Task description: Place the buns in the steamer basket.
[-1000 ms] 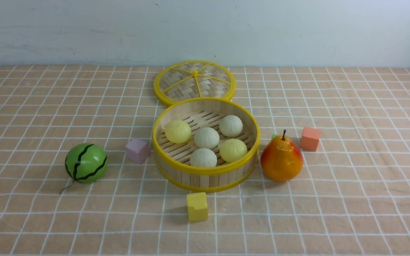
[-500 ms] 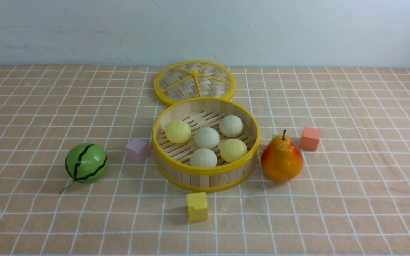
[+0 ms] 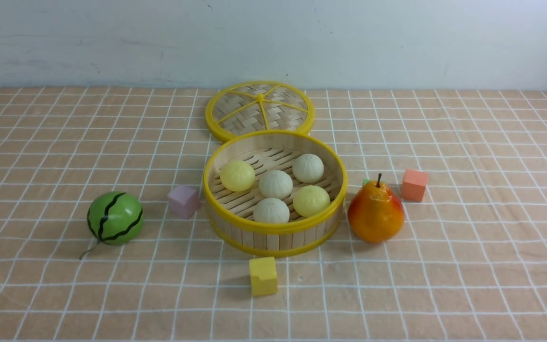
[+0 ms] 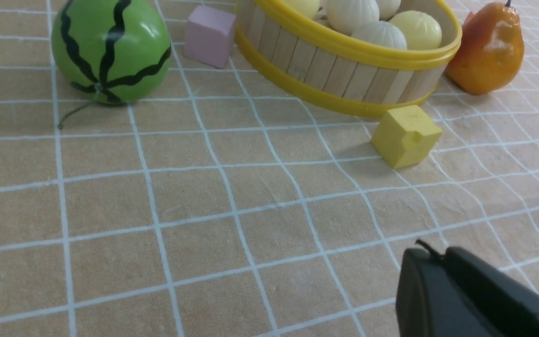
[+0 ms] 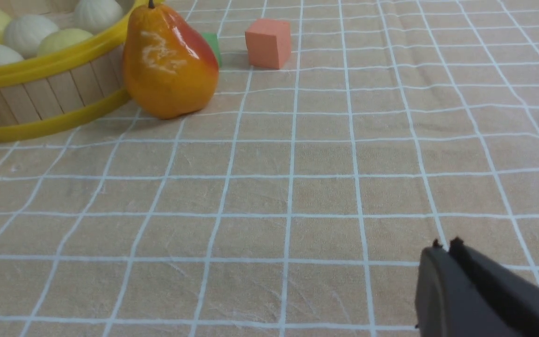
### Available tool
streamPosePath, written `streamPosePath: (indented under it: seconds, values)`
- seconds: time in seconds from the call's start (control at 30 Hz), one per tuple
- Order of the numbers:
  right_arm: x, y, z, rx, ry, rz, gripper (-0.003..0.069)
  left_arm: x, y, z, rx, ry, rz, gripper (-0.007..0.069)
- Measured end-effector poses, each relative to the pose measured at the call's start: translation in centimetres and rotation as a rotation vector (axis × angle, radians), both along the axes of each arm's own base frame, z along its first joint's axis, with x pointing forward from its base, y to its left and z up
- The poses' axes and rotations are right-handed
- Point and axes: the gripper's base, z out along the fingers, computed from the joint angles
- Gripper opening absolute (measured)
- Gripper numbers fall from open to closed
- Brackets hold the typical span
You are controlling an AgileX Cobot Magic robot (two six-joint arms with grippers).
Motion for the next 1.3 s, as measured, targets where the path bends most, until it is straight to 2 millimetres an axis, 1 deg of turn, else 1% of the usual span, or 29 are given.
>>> streamPosePath:
  seconds: [0.4,0.6,0.73,0.8,0.93,1.03,1.07,1.1,1.13,1.23,1.3]
  values:
    - [0.0,0.0,0.0,0.000,0.000,0.000,0.0025,0.0,0.0,0.1,-0.004,-0.013,0.003,0.0053]
    - [0.0,0.0,0.0,0.000,0.000,0.000,0.0032,0.1,0.6,0.8,-0.048,-0.126,0.066,0.0054]
    - [0.0,0.0,0.0,0.000,0.000,0.000,0.0032,-0.5,1.7,1.7,-0.088,-0.242,0.169,0.0056]
    - [0.0,0.0,0.0,0.000,0.000,0.000,0.0032,-1.1,2.2,1.8,-0.109,-0.260,0.210,0.0056]
    - [0.0,0.0,0.0,0.000,0.000,0.000,0.0034,-2.2,2.6,1.0,-0.140,-0.219,0.271,0.0056]
    - [0.0,0.0,0.0,0.000,-0.001,0.000,0.0038,-2.3,2.6,-0.3,-0.122,-0.134,0.299,0.0057]
    - [0.0,0.0,0.0,0.000,-0.001,0.000,0.0040,-2.4,2.6,-1.0,-0.099,-0.075,0.302,0.0057]
    - [0.0,0.0,0.0,0.000,-0.001,0.000,0.0040,-2.5,2.6,-1.1,-0.093,-0.066,0.301,0.0057]
    - [0.0,0.0,0.0,0.000,-0.001,0.000,0.0042,-2.6,2.5,-1.7,-0.073,-0.008,0.295,0.0057]
    - [0.0,0.0,0.0,0.000,-0.001,0.000,0.0046,-2.7,2.5,-2.0,-0.064,0.019,0.289,0.0049]
    - [0.0,0.0,0.0,0.000,-0.001,0.000,0.0049,-2.7,2.5,-2.0,-0.062,0.019,0.290,0.0031]
